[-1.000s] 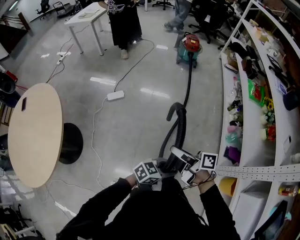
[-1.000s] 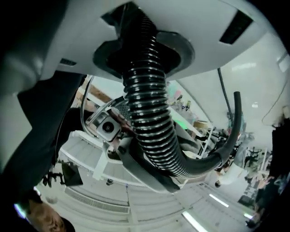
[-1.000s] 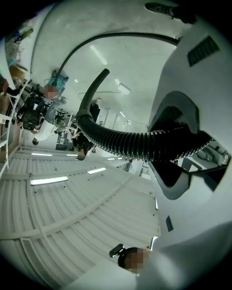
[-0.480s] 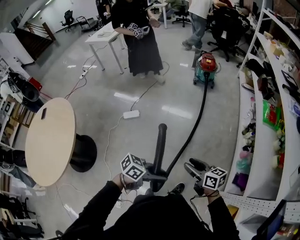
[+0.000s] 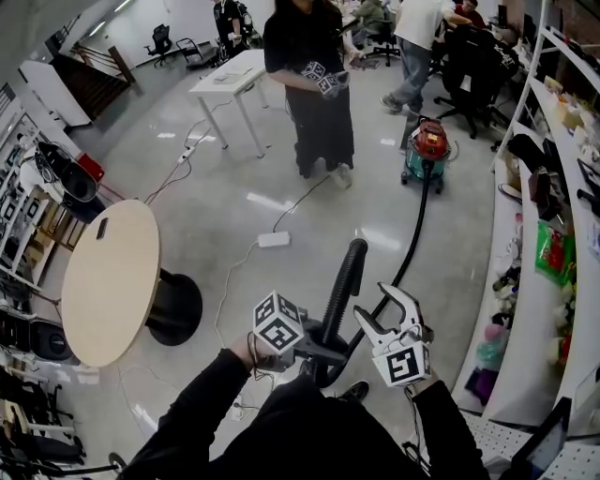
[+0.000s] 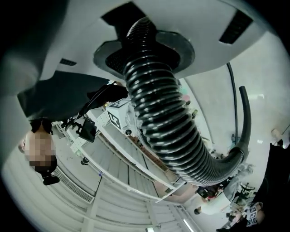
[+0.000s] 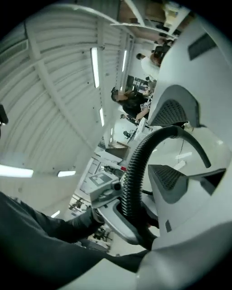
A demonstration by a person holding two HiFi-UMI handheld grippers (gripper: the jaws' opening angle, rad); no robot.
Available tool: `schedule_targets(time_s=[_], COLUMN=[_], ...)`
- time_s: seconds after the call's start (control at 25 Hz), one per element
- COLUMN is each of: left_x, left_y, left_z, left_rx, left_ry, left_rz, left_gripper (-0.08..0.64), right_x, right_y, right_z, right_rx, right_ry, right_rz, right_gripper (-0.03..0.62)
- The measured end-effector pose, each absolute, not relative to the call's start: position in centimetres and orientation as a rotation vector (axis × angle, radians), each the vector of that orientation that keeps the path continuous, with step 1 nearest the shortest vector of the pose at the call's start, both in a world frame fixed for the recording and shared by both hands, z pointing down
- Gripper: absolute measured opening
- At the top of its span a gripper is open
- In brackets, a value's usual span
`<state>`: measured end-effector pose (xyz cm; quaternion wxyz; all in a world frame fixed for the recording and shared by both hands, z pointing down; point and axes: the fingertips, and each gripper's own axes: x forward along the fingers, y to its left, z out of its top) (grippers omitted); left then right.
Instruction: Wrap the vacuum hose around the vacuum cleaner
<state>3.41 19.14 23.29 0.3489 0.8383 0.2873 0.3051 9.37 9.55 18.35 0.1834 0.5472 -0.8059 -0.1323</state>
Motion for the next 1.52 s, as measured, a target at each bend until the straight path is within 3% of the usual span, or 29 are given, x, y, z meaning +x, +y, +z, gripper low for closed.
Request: schedule_targets(time_s=[0.12,0.2,0.28,0.44,0.72,0.92,0.96,1.0,1.04,1.08,1.16,1.24,1.52], left_x=[4.1,5.2,6.7,9.2,11.6,12.7,13.0,13.2,13.4,13.5,13.5,13.0,6.7], left_y=[17.6,15.7,13.2,7.9,-2.7,-6.1,-6.9,-7.9,-9.0,-10.1,-12.0,-14.4,-20.5], left_z=[23.0,22.5,21.9,21.8,22.1,21.7,21.7,21.8,22.1,22.8,24.8,26.8,30.5], left_rx=[2.142,2.107,2.052,1.913,1.756,1.680,1.668,1.667,1.686,1.728,1.833,1.866,1.653], left_ry=[0.770,0.750,0.714,0.699,0.716,0.794,0.800,0.797,0.789,0.777,0.739,0.657,0.373], left_rz=[0.766,0.717,0.653,0.607,0.505,0.491,0.480,0.466,0.460,0.470,0.525,0.527,0.191], left_gripper=[0.153,0.153,0.153,0.153,0.153,0.153,0.153,0.153,0.154,0.171,0.276,0.315,0.324], right_x=[10.2,8.7,5.8,2.5,2.1,-1.9,-2.3,-2.2,-1.9,-1.5,-0.2,1.1,-0.2], right_y=[9.8,11.3,13.4,11.6,4.0,0.1,-1.0,-2.1,-3.3,-4.4,-6.3,-7.9,-10.6], right_z=[18.5,20.9,24.9,29.7,28.5,32.1,32.0,31.8,31.5,31.1,30.1,29.5,31.3], right_rx=[1.590,1.388,1.126,1.078,1.136,1.031,1.040,1.065,1.095,1.128,1.190,1.213,1.017], right_ry=[-2.623,-2.840,-2.835,-2.722,-2.666,-2.516,-2.515,-2.522,-2.540,-2.566,-2.627,-2.666,-2.652], right_rz=[0.104,0.546,0.756,0.893,1.040,0.955,0.957,0.981,1.025,1.088,1.252,1.404,1.522], right_gripper=[0.261,0.262,0.265,0.282,0.282,0.279,0.251,0.179,0.178,0.176,0.175,0.173,0.173])
